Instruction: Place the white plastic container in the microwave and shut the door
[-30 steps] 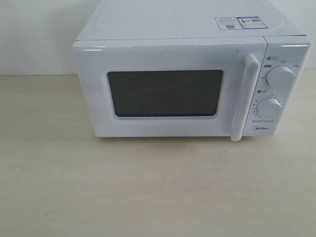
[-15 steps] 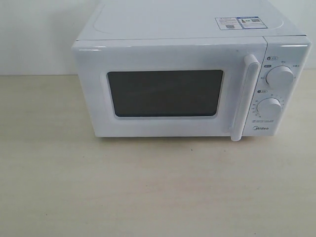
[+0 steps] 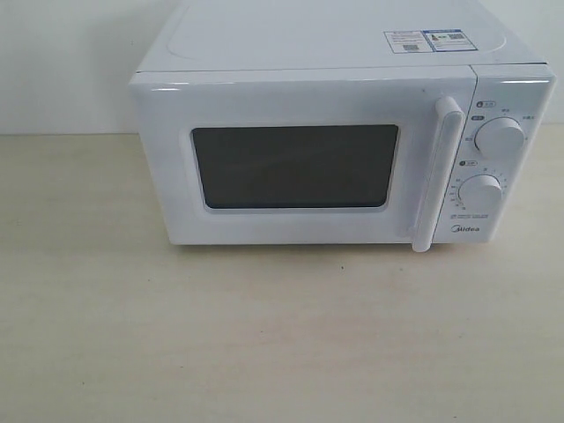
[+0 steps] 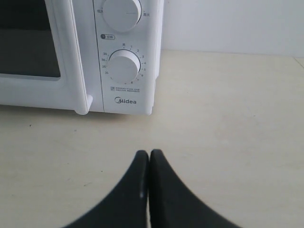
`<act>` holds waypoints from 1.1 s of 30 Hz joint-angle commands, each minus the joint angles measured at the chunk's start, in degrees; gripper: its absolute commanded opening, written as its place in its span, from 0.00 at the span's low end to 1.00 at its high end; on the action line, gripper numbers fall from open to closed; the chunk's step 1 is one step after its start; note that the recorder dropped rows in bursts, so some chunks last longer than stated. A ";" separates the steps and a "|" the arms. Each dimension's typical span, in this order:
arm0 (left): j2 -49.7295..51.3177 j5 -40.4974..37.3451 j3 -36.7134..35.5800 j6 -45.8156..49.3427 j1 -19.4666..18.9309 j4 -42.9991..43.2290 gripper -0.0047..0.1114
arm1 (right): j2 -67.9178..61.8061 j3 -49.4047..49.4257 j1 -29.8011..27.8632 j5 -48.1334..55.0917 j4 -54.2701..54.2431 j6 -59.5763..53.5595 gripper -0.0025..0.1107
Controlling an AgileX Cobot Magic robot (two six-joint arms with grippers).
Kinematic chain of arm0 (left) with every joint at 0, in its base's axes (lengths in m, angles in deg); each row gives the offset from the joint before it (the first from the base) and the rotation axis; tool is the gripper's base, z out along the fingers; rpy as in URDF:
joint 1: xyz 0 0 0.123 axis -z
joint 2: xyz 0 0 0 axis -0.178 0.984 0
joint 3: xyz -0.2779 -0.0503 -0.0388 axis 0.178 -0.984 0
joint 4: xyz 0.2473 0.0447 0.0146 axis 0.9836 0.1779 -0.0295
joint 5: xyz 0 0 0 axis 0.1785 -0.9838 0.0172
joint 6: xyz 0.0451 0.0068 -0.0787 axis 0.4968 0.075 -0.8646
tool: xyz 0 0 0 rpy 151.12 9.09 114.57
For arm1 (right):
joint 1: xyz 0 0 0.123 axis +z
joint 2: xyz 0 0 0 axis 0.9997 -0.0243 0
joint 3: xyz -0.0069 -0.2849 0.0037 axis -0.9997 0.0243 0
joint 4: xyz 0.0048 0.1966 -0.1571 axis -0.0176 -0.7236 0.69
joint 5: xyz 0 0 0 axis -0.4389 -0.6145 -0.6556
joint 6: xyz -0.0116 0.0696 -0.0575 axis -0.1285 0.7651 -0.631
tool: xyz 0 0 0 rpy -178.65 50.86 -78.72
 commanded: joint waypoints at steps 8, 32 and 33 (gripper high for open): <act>-6.53 -3.81 -4.58 -10.15 -0.12 74.55 0.07 | 0.27 -0.03 -0.37 -0.26 0.41 0.16 0.02; -6.87 -23.79 -4.58 -45.89 -6.41 97.01 0.07 | 0.27 -0.03 -0.37 -0.26 0.41 0.30 0.02; -6.87 -23.79 -4.58 -46.08 -7.74 97.01 0.07 | 0.27 -0.03 -0.37 -0.26 0.41 0.30 0.02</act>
